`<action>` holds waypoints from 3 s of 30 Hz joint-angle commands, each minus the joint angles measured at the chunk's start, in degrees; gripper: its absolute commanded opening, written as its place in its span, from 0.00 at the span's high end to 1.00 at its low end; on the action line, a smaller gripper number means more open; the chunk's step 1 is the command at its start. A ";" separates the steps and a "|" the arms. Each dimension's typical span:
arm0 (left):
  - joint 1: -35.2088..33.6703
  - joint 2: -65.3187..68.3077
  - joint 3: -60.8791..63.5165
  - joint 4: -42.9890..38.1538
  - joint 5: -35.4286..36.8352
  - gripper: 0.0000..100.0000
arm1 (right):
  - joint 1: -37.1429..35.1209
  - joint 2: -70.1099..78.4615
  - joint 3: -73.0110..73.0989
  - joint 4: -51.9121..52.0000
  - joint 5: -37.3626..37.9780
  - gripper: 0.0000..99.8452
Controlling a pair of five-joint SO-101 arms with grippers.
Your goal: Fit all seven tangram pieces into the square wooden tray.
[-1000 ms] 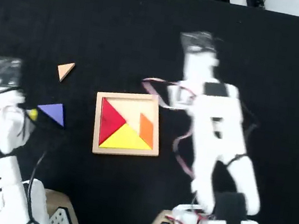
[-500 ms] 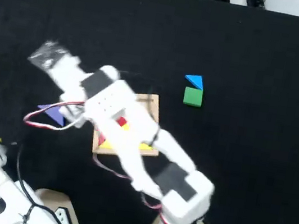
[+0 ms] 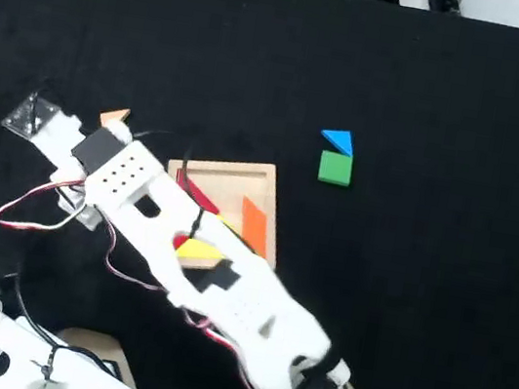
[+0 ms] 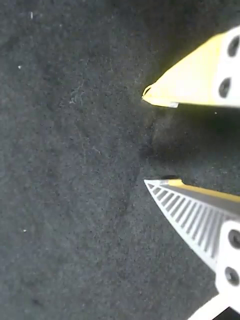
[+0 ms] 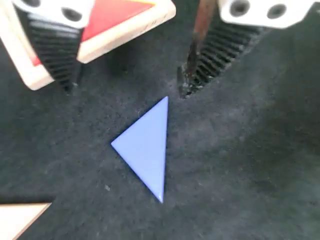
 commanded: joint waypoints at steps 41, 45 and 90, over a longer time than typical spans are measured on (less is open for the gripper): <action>3.21 -0.62 0.66 -1.05 -0.18 0.77 | 0.97 23.87 -33.01 2.20 16.26 0.78; 3.30 -0.62 0.66 -1.05 -0.18 0.77 | 0.88 23.78 -32.31 2.29 17.32 0.77; 6.11 -0.62 1.19 -1.85 -0.18 0.77 | 4.13 20.26 -42.77 10.90 17.23 0.96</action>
